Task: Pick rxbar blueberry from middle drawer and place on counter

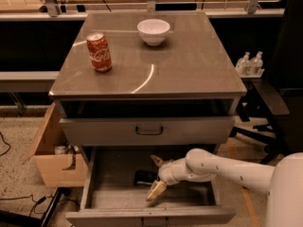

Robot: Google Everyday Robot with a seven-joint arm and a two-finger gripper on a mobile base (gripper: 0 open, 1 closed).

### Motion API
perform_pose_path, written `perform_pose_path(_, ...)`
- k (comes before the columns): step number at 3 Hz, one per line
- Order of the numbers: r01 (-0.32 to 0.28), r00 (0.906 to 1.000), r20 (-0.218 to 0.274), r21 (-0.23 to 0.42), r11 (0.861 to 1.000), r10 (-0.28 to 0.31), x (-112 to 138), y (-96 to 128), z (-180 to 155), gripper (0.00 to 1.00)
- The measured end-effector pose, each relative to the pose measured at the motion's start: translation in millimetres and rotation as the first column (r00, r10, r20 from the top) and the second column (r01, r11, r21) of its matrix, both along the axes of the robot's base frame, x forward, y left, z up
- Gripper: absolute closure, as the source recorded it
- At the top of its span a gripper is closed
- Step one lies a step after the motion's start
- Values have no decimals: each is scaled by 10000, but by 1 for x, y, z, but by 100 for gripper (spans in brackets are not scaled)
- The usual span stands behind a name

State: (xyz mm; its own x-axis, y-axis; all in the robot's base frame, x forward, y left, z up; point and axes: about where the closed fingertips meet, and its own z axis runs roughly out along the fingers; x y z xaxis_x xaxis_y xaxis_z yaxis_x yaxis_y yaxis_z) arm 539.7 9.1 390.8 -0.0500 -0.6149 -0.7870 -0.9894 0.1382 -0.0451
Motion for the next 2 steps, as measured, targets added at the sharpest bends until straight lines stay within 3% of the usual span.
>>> perform_pose_path(2, -168, 9998, -136, -259, 9995, 164, 13, 2, -33, 0)
